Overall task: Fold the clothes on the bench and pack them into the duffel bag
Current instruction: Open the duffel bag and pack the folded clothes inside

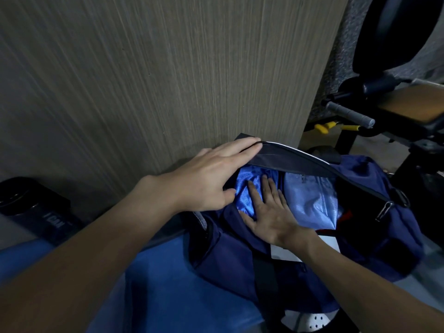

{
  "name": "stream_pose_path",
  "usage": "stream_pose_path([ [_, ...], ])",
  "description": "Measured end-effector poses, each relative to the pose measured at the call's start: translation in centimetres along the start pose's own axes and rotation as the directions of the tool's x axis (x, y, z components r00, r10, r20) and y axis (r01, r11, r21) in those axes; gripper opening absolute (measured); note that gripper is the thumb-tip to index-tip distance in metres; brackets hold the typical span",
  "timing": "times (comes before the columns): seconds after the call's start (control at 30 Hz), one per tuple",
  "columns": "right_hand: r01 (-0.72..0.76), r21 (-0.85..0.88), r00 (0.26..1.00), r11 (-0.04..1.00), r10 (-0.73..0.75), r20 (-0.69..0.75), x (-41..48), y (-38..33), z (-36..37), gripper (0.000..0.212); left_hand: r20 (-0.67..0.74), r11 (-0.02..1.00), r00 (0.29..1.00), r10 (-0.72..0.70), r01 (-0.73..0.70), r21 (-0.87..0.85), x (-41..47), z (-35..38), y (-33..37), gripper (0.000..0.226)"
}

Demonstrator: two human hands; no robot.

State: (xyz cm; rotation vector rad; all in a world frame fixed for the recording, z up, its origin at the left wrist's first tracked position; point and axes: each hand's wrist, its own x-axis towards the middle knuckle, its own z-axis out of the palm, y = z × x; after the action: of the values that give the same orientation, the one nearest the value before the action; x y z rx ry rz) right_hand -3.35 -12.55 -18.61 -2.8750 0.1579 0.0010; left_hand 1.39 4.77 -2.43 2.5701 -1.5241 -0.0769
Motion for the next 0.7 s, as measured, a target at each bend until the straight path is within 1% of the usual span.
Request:
stream_pose_path([
  [0.13, -0.036, 0.040, 0.999, 0.999, 0.035, 0.020, 0.0, -0.1, -0.3, 0.109, 0.016, 1.000, 1.000, -0.007, 0.007, 0.015, -0.3, 0.0, 0.0, 0.098],
  [0.27, -0.089, 0.107, 0.995, 0.990, 0.083, 0.054, 0.3, -0.4, -1.2, 0.094, 0.023, 0.999, 1.000, -0.011, 0.010, 0.030, -0.4, -0.2, -0.2, 0.098],
  [0.37, -0.088, 0.096, 0.995, 0.991, 0.082, 0.059, 0.3, -0.4, -1.3, 0.092, 0.017, 0.999, 1.000, -0.013, 0.012, 0.033, -0.2, -0.2, -0.2, 0.097],
  [0.47, -0.075, 0.110, 0.997, 0.991, 0.071, 0.042, 0.0, -0.3, -1.6, 0.090, 0.006, 0.999, 1.000, -0.014, 0.014, 0.030, -0.1, -0.2, -0.2, 0.096],
  [0.6, -0.044, 0.197, 0.999, 0.980, 0.042, 0.015, -1.3, -0.1, -2.4, 0.082, 0.003, 0.998, 0.999, -0.046, 0.046, 0.030, -0.1, 0.1, -0.1, 0.093],
  [0.7, 0.052, 0.146, 0.995, 0.988, -0.039, -0.091, -3.2, -0.1, -3.2, 0.076, -0.002, 0.997, 0.997, -0.073, 0.073, 0.007, 0.0, 0.3, 0.6, 0.088],
])
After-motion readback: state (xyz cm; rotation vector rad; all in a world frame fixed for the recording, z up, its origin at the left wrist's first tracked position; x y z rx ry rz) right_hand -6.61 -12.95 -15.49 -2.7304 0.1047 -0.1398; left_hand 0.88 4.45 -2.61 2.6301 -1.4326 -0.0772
